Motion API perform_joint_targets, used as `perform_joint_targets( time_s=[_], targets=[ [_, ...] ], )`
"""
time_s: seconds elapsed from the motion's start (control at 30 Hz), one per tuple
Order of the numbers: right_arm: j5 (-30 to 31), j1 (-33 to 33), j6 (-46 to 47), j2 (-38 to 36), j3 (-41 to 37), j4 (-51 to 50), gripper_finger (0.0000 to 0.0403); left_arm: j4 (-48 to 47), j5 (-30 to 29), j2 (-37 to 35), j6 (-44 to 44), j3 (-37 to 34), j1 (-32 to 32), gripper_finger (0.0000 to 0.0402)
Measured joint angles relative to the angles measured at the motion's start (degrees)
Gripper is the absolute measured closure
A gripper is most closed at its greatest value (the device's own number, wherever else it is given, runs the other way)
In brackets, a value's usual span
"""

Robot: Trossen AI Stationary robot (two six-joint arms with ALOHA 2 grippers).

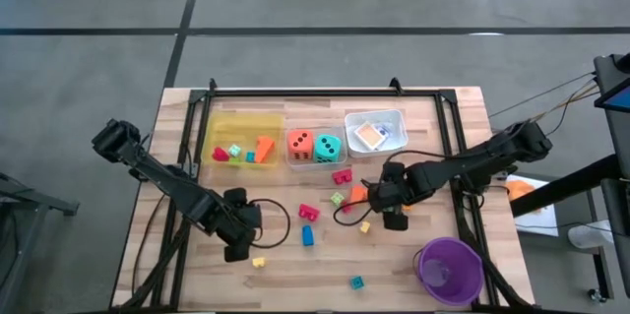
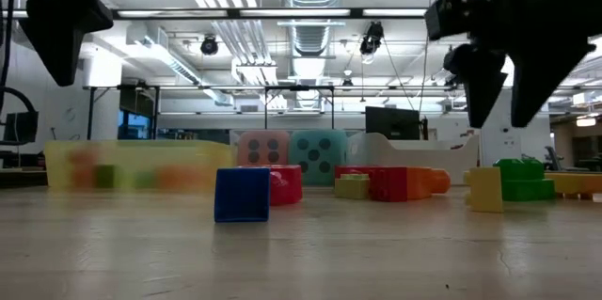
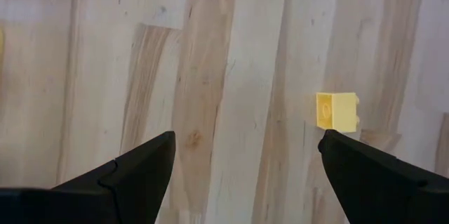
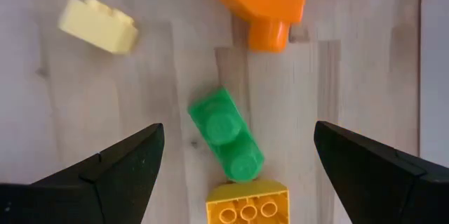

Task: Pick & Place Toys
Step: Put the green game piece into the yellow bin

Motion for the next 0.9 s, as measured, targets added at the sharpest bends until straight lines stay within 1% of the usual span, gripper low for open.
perform_joint_targets(
  time_s=[0.23,0.33,0.5,0.67,0.77,0.83,0.9],
  targets=[
    [1.05,0.03,-2.05,3.11,-2.27,0.9,0.0039,1.17,-0.84,-0.07,2.7,0.0,0.38,0.0052],
    [1.05,0.03,-3.2,5.04,-2.97,0.99,0.0039,1.22,-2.15,-0.07,2.86,0.0,0.8,0.0052],
    [1.02,0.03,-4.57,9.36,-3.22,1.16,0.0039,1.36,-5.24,-0.07,2.84,0.0,1.07,0.0052],
    [0.81,0.03,-4.85,13.08,-2.95,0.99,0.004,2.05,-10.81,-0.09,2.18,0.0,1.16,0.0052],
    [0.64,0.07,-4.85,13.79,-2.83,1.01,0.0062,3.24,-13.49,-0.11,1.2,0.0,1.16,0.0052],
    [0.18,0.07,-4.85,13.74,-2.83,1.19,0.0093,4.28,-14.41,-0.11,1.09,0.0,1.16,0.0052],
    [-0.27,0.09,-4.8,13.31,-2.97,1.52,0.0135,5.56,-14.71,-0.11,1.07,0.0,1.27,0.0052]
  ],
)
